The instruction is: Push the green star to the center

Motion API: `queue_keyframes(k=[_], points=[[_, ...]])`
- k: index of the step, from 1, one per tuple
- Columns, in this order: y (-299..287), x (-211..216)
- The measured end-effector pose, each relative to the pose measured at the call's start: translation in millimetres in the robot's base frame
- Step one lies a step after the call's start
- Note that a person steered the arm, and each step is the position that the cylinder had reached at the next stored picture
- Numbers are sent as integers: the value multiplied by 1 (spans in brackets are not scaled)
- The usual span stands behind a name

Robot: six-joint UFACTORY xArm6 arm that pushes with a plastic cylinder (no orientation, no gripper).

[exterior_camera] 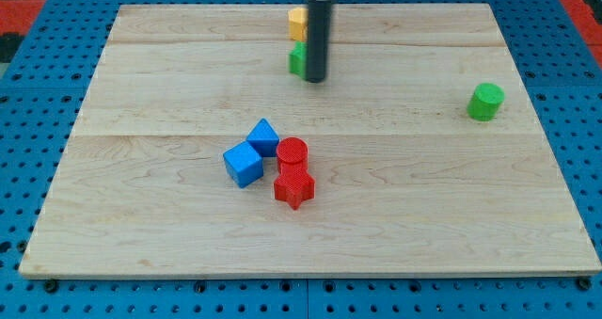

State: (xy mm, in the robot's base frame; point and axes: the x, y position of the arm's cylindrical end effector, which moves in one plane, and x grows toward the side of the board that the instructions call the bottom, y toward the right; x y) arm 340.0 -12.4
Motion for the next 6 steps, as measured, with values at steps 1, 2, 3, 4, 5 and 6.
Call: queue_keyframes(k=[1,2,3,4,5,6], points=[[-47,-3],[-92,-45],[-5,-48],[84,11],[68,19],[20,-18]])
